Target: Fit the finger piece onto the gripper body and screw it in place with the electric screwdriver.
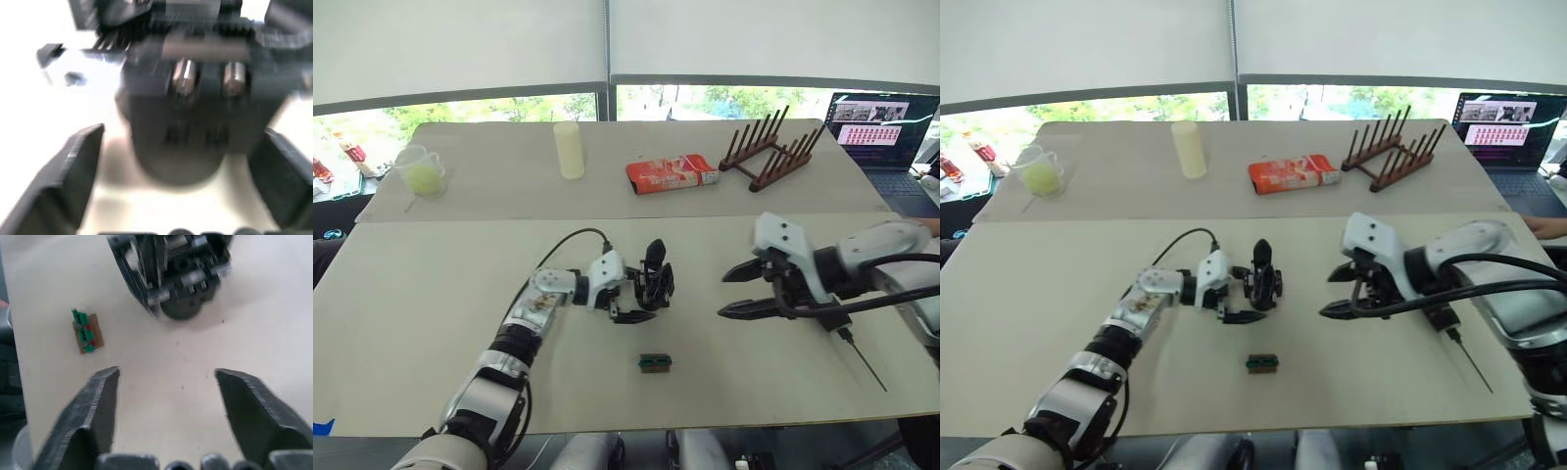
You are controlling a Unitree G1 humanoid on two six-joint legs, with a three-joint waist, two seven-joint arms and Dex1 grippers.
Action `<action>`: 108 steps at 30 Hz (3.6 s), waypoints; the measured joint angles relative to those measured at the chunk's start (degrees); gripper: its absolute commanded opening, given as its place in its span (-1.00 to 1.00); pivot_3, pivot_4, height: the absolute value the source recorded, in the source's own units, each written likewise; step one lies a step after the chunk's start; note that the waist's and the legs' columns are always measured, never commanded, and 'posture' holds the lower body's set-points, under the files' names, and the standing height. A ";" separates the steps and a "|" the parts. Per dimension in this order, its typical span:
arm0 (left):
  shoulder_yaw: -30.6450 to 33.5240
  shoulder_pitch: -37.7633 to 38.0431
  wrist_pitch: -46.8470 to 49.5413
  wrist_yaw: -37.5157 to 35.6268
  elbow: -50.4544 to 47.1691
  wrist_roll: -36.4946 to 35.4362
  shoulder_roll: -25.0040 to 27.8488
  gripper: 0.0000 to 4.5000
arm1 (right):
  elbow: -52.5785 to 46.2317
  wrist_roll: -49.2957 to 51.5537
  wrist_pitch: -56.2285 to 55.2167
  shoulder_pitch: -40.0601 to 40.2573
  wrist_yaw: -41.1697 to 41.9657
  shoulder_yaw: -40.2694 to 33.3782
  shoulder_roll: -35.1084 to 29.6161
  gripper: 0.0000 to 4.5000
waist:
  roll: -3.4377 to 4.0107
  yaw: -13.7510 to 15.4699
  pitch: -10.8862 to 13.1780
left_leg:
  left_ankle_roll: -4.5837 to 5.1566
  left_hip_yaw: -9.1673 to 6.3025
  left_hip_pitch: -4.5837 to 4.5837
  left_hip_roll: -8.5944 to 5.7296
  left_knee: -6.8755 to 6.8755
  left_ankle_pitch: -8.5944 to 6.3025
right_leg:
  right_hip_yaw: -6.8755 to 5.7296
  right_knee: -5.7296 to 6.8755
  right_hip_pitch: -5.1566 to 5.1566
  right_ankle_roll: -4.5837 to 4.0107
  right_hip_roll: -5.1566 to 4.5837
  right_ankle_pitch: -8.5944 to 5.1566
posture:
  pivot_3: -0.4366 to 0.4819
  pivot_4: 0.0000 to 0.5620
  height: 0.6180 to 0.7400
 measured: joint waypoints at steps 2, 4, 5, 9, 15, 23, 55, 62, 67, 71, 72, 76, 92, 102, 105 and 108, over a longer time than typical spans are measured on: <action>1.68 3.02 3.46 -2.82 -5.06 -1.96 5.25 1.00 | 1.03 1.49 3.35 1.72 0.71 -2.33 -4.88 0.99 | 0.04 -0.27 0.08 | 0.00 0.00 -0.01 0.02 -0.05 0.00 | 0.01 0.02 -0.06 0.00 0.01 0.00 | -0.05 -0.47 1.00; 3.51 6.09 9.67 -5.26 -12.20 -4.87 10.76 1.00 | 3.71 2.06 6.52 2.26 0.83 -4.03 -8.49 0.99 | 0.09 -0.52 0.17 | -0.01 0.00 -0.04 0.02 -0.05 -0.01 | 0.00 0.01 -0.07 0.00 -0.01 0.00 | -0.05 -0.47 1.00; 4.28 7.14 12.05 -6.31 -15.61 -6.28 12.66 1.00 | 5.20 2.01 7.67 2.58 0.78 -4.06 -9.84 0.99 | 0.11 -0.57 0.20 | -0.04 0.00 -0.02 0.02 -0.05 -0.02 | 0.01 0.00 -0.04 -0.01 -0.02 0.00 | -0.05 -0.47 1.00; 7.49 9.96 24.48 -9.28 -32.90 -14.26 20.97 1.00 | 15.09 -2.33 8.96 2.96 -0.94 -0.57 -14.21 0.99 | 0.23 -0.23 0.45 | -0.11 0.03 -0.03 -0.02 -0.03 -0.09 | -0.03 -0.06 0.04 0.00 -0.11 0.00 | -0.05 -0.47 1.00; 9.65 10.60 37.16 -9.96 -51.05 -24.55 27.10 1.00 | 34.87 -12.45 6.56 -6.64 -1.07 10.55 -10.44 0.99 | 0.58 -1.21 1.03 | -0.16 0.11 0.02 -0.02 -0.07 -0.05 | -0.03 0.00 0.00 0.00 -0.12 0.00 | -0.05 -0.47 1.00; 10.82 10.97 42.70 -6.76 -59.14 -29.86 29.60 1.00 | 50.77 -19.14 2.44 -15.42 5.75 18.43 -2.31 0.99 | 0.66 -1.56 1.32 | -0.21 0.11 0.01 0.03 -0.09 0.07 | -0.09 0.03 -0.06 -0.02 -0.10 0.00 | -0.05 -0.47 1.00; 8.49 6.56 39.46 -5.94 -55.98 -29.43 28.26 1.00 | 61.93 -41.54 -37.32 -21.95 19.01 23.23 6.21 1.00 | 0.73 -1.47 1.42 | -0.31 0.10 0.09 0.01 0.01 0.11 | -0.15 0.09 0.01 -0.04 -0.03 0.01 | -0.05 -0.47 1.00; 8.09 6.80 39.12 -5.83 -56.08 -29.05 28.25 1.00 | 65.81 -44.69 -37.30 -24.16 18.71 23.46 9.07 1.00 | 0.61 -1.68 1.37 | -0.35 0.10 0.22 0.01 0.05 0.08 | -0.13 0.10 0.16 -0.05 -0.03 0.01 | -0.05 -0.47 1.00; 8.08 6.79 39.11 -5.69 -56.08 -29.03 28.23 1.00 | 66.72 -46.17 -38.37 -24.08 17.75 23.09 10.11 0.49 | 0.33 -1.82 1.23 | -0.36 0.09 0.36 0.01 0.01 0.07 | -0.13 0.09 0.26 -0.04 -0.01 0.01 | -0.05 -0.47 1.00; 8.08 6.85 38.86 -5.71 -56.08 -29.00 28.23 1.00 | 66.70 -46.61 -40.41 -23.38 17.30 21.67 10.11 -0.11 | 0.31 -1.81 1.22 | -0.36 0.03 0.36 0.03 -0.02 0.07 | -0.17 0.10 0.24 -0.05 0.00 0.01 | -0.05 -0.47 1.00; 8.08 7.07 38.62 -5.79 -56.08 -28.93 28.26 1.00 | 66.74 -46.59 -41.48 -23.27 17.20 21.40 10.09 -0.16 | 0.31 -1.88 1.22 | -0.37 0.03 0.37 0.03 -0.02 0.07 | -0.16 0.10 0.25 -0.05 0.01 0.01 | -0.05 -0.47 1.00; 8.07 8.07 38.22 -6.54 -56.00 -28.15 28.47 1.00 | 67.56 -45.99 -43.95 -23.08 17.22 20.04 9.93 -0.16 | 0.32 -2.00 1.23 | -0.37 0.05 0.35 0.03 -0.02 0.08 | -0.14 0.11 0.21 -0.05 0.01 0.01 | -0.05 -0.47 1.00; 7.69 13.49 26.97 -10.24 -48.86 -23.68 26.85 1.00 | 2.97 2.18 -8.08 15.49 1.21 -34.41 19.84 -0.16 | 0.73 -0.60 1.44 | -0.31 0.02 0.11 0.04 0.03 0.13 | -0.03 0.16 0.07 -0.11 0.02 0.03 | -0.05 -0.47 1.00; 5.18 15.16 17.36 -12.54 -42.51 -19.45 23.35 1.00 | -26.85 16.34 -10.56 27.88 -21.44 -33.76 39.07 -0.16 | 0.72 -1.20 1.44 | -0.22 0.14 0.42 0.00 -0.04 0.18 | -0.13 0.17 0.21 -0.10 0.47 0.03 | -0.05 -0.47 1.00; 4.40 15.05 14.44 -12.33 -39.56 -17.31 21.74 1.00 | -28.88 17.72 -12.46 29.42 -25.04 -30.05 40.26 -0.16 | 0.71 -1.00 1.43 | -0.28 0.13 0.67 0.01 -0.16 0.14 | -0.11 0.15 0.31 -0.10 0.50 0.03 | -0.05 -0.47 1.00; 3.31 15.05 13.67 -11.76 -37.74 -15.79 20.33 1.00 | -29.40 17.56 -13.99 32.76 -25.94 -24.81 40.53 -0.16 | 0.69 -1.13 1.44 | -0.18 0.16 0.61 0.02 -0.18 0.19 | -0.07 0.18 0.25 -0.10 0.57 0.03 | -0.05 -0.47 1.00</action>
